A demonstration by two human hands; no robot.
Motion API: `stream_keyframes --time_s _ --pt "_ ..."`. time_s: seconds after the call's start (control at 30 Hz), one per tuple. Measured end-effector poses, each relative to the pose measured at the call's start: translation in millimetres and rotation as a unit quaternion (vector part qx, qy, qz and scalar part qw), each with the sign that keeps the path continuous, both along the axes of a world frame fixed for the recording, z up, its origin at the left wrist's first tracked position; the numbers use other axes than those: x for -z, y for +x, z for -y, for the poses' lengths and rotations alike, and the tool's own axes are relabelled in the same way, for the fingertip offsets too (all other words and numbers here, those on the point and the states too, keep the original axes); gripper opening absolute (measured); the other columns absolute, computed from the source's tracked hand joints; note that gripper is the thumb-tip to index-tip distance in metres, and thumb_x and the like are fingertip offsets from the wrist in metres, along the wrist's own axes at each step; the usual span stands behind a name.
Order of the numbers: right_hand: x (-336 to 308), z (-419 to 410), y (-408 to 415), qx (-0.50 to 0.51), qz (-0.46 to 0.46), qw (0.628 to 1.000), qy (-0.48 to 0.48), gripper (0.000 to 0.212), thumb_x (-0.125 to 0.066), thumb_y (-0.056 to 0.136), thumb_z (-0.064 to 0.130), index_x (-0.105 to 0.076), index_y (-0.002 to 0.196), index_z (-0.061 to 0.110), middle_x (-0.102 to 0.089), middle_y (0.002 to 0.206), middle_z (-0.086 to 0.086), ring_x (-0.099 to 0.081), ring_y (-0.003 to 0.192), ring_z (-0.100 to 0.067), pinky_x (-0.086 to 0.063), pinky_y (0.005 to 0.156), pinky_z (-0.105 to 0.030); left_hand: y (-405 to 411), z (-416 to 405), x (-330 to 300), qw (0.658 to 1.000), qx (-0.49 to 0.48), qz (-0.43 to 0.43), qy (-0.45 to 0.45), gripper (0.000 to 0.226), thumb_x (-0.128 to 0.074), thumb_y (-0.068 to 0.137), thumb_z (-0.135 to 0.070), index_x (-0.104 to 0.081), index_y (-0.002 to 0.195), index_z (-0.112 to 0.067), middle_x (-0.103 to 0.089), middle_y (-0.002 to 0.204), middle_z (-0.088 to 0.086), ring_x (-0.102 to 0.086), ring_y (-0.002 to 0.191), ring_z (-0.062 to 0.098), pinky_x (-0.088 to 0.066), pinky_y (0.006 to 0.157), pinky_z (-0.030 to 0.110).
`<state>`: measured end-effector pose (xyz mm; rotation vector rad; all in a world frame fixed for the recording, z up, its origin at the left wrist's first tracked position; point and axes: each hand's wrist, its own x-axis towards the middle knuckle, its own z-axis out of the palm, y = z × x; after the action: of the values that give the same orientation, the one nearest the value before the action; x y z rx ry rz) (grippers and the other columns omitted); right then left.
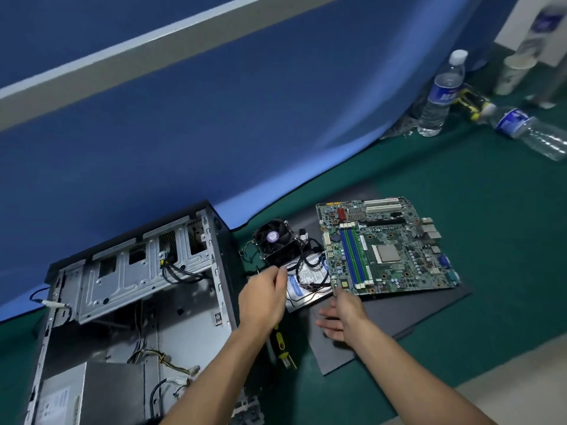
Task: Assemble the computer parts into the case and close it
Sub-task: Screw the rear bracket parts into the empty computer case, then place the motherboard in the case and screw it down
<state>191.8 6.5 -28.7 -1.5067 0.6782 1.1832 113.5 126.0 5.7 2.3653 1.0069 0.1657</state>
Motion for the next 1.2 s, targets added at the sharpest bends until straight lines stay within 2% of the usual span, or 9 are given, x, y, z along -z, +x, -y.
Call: stream_keyframes --time_s 0.13,0.2,0.37,0.53,0.63,0.77,0.9,1.0,1.2 --pt "-0.6 -0.3 4.3 0.095 -0.005 0.995 0.018 0.030 -0.041 0.103 0.018 -0.055 0.083 0.001 -0.057 0.068 -0.010 -0.049 0.053 -0.018 -0.036 0.049 -0.027 7.0 15.1 6.9 0.990 0.027 -0.099 -0.095 0.038 -0.042 0.096 -0.030 -0.057 0.066 -0.013 -0.067 0.067 0.003 -0.059 0.064 0.022 -0.043 0.061 0.029" --pt "-2.0 -1.4 3.5 0.110 0.003 0.994 0.009 0.030 -0.042 0.102 0.014 -0.057 0.079 0.002 -0.052 0.061 -0.007 -0.042 0.049 -0.015 -0.033 0.043 -0.023 14.5 22.7 7.0 0.971 -0.021 -0.064 -0.230 0.033 -0.044 0.095 -0.022 -0.060 0.068 -0.011 -0.068 0.068 0.007 -0.057 0.054 0.021 -0.043 0.053 0.028" --pt "-10.2 -1.7 7.9 0.141 0.010 0.989 0.047 0.028 -0.046 0.099 0.011 -0.060 0.075 0.006 -0.040 0.044 0.002 -0.032 0.039 -0.009 -0.026 0.033 -0.015 55.9 32.8 -1.0 0.840 -0.173 0.034 -0.513 0.026 -0.046 0.099 -0.026 -0.057 0.090 -0.004 -0.063 0.074 0.010 -0.056 0.058 0.018 -0.050 0.053 0.028" --pt "-25.7 -0.4 22.4 0.127 0.027 0.985 0.110 0.030 -0.046 0.100 0.016 -0.059 0.073 0.007 -0.031 0.037 0.005 -0.027 0.031 -0.005 -0.023 0.033 -0.015 89.7 46.3 -0.1 0.768 -0.178 -0.002 -0.615 0.035 -0.050 0.094 -0.041 -0.046 0.078 -0.010 -0.034 0.038 0.001 -0.032 0.028 0.015 -0.027 0.035 0.015" --pt "-33.3 4.9 32.5 0.076 0.031 0.990 0.118 0.032 -0.044 0.099 0.014 -0.054 0.069 0.011 -0.033 0.038 0.005 -0.029 0.032 -0.006 -0.026 0.034 -0.016 108.9 50.2 1.4 0.779 -0.215 0.020 -0.589 0.034 -0.060 0.090 -0.040 -0.055 0.096 -0.007 -0.031 0.040 0.000 -0.027 0.024 0.013 -0.026 0.032 0.012" --pt "-44.5 14.4 51.5 -0.052 0.059 0.994 0.072 0.032 -0.045 0.095 0.016 -0.049 0.063 0.015 -0.038 0.040 0.005 -0.039 0.031 -0.007 -0.034 0.036 -0.014 126.4 57.3 5.7 0.809 -0.230 0.082 -0.536 0.026 -0.069 0.085 -0.020 -0.056 0.069 -0.004 -0.046 0.046 0.004 -0.039 0.028 0.014 -0.032 0.034 0.015" --pt "-54.6 32.7 74.3 -0.186 0.131 0.974 0.001 0.026 -0.051 0.089 0.020 -0.046 0.064 0.018 -0.039 0.038 0.007 -0.043 0.032 -0.009 -0.033 0.040 -0.014 137.6 62.2 8.9 0.853 -0.224 0.101 -0.460 0.025 -0.066 0.080 -0.001 -0.055 0.058 -0.009 -0.060 0.064 0.012 -0.054 0.053 0.021 -0.045 0.051 0.029" --pt "-60.9 41.2 95.2 -0.210 0.216 0.953 -0.032 0.023 -0.053 0.088 0.020 -0.048 0.066 0.017 -0.042 0.036 0.008 -0.046 0.032 -0.010 -0.033 0.039 -0.014 142.3 61.1 3.1 0.899 -0.202 0.112 -0.373 0.021 -0.064 0.080 -0.006 -0.057 0.061 -0.010 -0.059 0.064 0.009 -0.050 0.055 0.020 -0.040 0.053 0.027" --pt "-83.9 35.5 128.2 -0.197 0.384 0.900 -0.060 0.030 -0.051 0.088 0.018 -0.050 0.058 0.015 -0.053 0.045 0.002 -0.051 0.043 -0.017 -0.040 0.048 -0.025 150.8 37.6 -32.9 0.939 -0.137 0.124 -0.291 0.026 -0.066 0.079 -0.006 -0.054 0.057 -0.008 -0.054 0.058 0.007 -0.047 0.056 0.021 -0.043 0.052 0.031"
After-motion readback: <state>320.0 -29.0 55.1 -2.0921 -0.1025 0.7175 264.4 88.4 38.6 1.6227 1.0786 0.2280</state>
